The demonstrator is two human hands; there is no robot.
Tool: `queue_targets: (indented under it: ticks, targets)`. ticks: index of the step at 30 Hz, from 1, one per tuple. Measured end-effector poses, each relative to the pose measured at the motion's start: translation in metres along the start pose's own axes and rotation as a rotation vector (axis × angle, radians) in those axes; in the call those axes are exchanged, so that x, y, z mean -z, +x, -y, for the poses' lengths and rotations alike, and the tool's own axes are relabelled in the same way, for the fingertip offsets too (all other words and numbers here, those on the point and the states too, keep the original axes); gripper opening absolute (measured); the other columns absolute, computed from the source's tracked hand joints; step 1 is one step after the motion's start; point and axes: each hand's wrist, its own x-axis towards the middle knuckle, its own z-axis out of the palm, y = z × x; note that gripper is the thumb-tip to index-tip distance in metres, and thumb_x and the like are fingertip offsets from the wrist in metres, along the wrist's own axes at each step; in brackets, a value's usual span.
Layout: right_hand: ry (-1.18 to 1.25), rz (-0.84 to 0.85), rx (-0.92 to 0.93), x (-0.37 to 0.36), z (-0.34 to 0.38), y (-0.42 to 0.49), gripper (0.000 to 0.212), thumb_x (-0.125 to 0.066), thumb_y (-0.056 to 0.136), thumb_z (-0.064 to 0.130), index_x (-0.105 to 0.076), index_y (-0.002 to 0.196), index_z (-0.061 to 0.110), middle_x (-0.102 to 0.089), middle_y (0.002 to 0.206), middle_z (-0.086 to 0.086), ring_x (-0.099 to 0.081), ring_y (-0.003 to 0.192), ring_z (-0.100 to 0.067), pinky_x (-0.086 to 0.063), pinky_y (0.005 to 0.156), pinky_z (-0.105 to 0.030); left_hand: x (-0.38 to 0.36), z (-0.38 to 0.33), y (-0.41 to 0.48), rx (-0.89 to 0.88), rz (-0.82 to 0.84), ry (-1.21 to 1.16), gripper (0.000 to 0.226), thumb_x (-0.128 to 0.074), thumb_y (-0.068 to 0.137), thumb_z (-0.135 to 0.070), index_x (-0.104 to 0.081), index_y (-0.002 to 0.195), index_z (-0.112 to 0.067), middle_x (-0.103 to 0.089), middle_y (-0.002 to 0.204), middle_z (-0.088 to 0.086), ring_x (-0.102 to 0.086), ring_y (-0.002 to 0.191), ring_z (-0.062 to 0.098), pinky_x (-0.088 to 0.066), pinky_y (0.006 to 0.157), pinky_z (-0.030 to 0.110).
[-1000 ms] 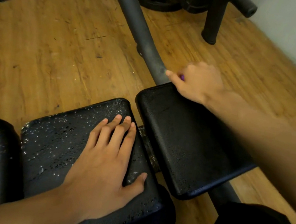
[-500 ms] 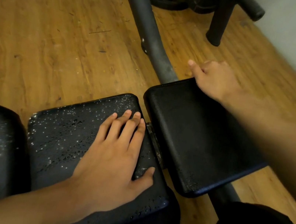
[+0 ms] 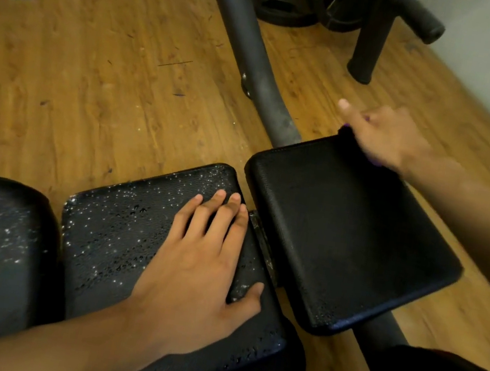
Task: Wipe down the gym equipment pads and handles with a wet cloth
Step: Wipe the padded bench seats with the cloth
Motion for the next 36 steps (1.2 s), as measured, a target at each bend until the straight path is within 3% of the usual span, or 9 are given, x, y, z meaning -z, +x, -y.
queue_targets:
  ticks: [4, 6, 10, 13, 15, 21, 28, 31, 36]
  targets:
    - [-0.177, -0.085, 0.226, -0.026, 0.051, -0.004, 0.079, -0.02, 0.1, 0.072, -0.067, 0.076, 0.013, -0.055, 0.067, -0.008, -0.059, 0.073, -0.031, -0.036, 0.06, -0.032, 0.001, 0.001, 0.0, 0.004, 0.007, -0.017, 0.091, -0.041, 0.092, -0.066, -0.044, 0.153, 0.001, -0.042, 0.158, 0.018, -0.033, 0.151, 0.037, -0.03, 0.123, 0.057]
    - [-0.227, -0.134, 0.41, -0.045, 0.084, -0.013, 0.075, -0.014, 0.098, 0.072, -0.059, 0.073, 0.018, -0.058, 0.073, -0.006, -0.063, 0.079, -0.034, -0.042, 0.063, -0.034, 0.001, 0.001, -0.001, 0.006, 0.01, -0.013, 0.091, -0.042, 0.091, -0.066, -0.044, 0.152, 0.002, -0.042, 0.158, 0.018, -0.034, 0.151, 0.037, -0.03, 0.123, 0.057]
    - [-0.244, -0.087, 0.627, -0.05, 0.108, -0.025, 0.054, -0.026, 0.105, 0.058, -0.07, 0.101, 0.028, -0.065, 0.109, 0.003, -0.063, 0.105, -0.025, -0.04, 0.071, -0.036, 0.002, 0.0, 0.0, 0.007, 0.012, -0.007, 0.091, -0.043, 0.09, -0.065, -0.043, 0.152, 0.001, -0.042, 0.157, 0.018, -0.034, 0.151, 0.035, -0.03, 0.123, 0.056]
    - [-0.126, 0.052, 0.738, -0.029, 0.075, -0.016, 0.057, -0.026, 0.1, 0.066, -0.07, 0.122, 0.038, -0.069, 0.106, 0.006, -0.065, 0.102, -0.018, -0.048, 0.09, -0.04, 0.001, 0.0, 0.0, 0.006, 0.015, 0.0, 0.091, -0.044, 0.09, -0.065, -0.043, 0.152, 0.001, -0.042, 0.158, 0.017, -0.033, 0.151, 0.035, -0.029, 0.124, 0.055]
    - [-0.043, 0.021, 0.695, -0.017, 0.041, -0.009, 0.059, -0.031, 0.098, 0.065, -0.075, 0.116, 0.03, -0.071, 0.103, 0.002, -0.066, 0.098, -0.018, -0.046, 0.098, -0.04, 0.001, 0.001, -0.001, 0.007, 0.009, 0.004, 0.091, -0.044, 0.091, -0.066, -0.042, 0.153, 0.0, -0.042, 0.158, 0.016, -0.032, 0.152, 0.035, -0.024, 0.124, 0.052]
    - [-0.039, -0.002, 0.393, -0.014, 0.02, 0.001, 0.04, -0.045, 0.107, 0.04, -0.072, 0.096, 0.014, -0.065, 0.094, -0.007, -0.062, 0.096, -0.031, -0.046, 0.088, -0.039, 0.001, -0.001, 0.001, 0.008, 0.022, 0.03, 0.091, -0.043, 0.091, -0.066, -0.043, 0.153, 0.0, -0.042, 0.158, 0.017, -0.033, 0.151, 0.036, -0.03, 0.123, 0.056]
    - [0.014, 0.119, 0.657, -0.051, 0.124, -0.016, 0.037, -0.046, 0.103, 0.037, -0.069, 0.077, 0.023, -0.07, 0.089, -0.009, -0.063, 0.095, -0.033, -0.047, 0.08, -0.039, 0.002, -0.002, 0.002, 0.015, 0.002, 0.019, 0.089, -0.044, 0.09, -0.065, -0.045, 0.15, 0.0, -0.043, 0.157, 0.016, -0.034, 0.15, 0.035, -0.03, 0.124, 0.054]
    - [0.001, 0.179, 0.784, -0.032, 0.096, -0.013, 0.035, -0.049, 0.104, 0.039, -0.076, 0.096, 0.018, -0.07, 0.093, -0.003, -0.066, 0.09, -0.023, -0.049, 0.087, -0.041, 0.003, -0.001, 0.001, 0.016, 0.014, 0.018, 0.09, -0.042, 0.09, -0.066, -0.043, 0.152, 0.0, -0.042, 0.158, 0.016, -0.032, 0.152, 0.034, -0.028, 0.125, 0.053]
    - [-0.094, 0.161, 0.46, 0.001, 0.032, 0.0, 0.043, -0.046, 0.106, 0.041, -0.073, 0.092, 0.011, -0.07, 0.094, -0.011, -0.065, 0.091, -0.028, -0.05, 0.088, -0.05, 0.0, 0.0, 0.001, 0.011, 0.002, 0.008, 0.089, -0.042, 0.092, -0.066, -0.044, 0.152, 0.0, -0.043, 0.157, 0.015, -0.033, 0.151, 0.034, -0.028, 0.125, 0.054]
